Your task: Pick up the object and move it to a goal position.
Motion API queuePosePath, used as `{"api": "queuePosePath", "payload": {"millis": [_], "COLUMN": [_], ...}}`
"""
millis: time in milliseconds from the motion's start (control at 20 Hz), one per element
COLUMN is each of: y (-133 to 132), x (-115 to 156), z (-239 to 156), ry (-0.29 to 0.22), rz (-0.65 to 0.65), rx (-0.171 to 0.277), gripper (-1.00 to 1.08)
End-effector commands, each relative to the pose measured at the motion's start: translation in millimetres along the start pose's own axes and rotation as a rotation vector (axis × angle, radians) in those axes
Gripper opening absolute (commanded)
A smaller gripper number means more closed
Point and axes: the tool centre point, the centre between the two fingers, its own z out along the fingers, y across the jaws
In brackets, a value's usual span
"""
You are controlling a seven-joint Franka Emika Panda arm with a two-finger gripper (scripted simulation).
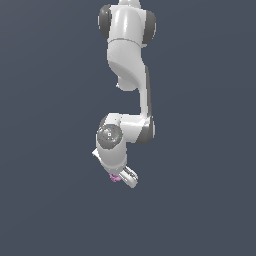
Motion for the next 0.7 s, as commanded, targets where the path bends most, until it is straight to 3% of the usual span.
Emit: {"api": "queuePosePath", "payload": {"millis": [0,650], "y": [-0.5,0.5], "x": [0.8,0.4], "z": [-0.9,-2.2], "ry": [0.001,0.001], "rz": [0.000,0.000], "rx": [0.001,0.001], "gripper": [-1.00,-1.00]}}
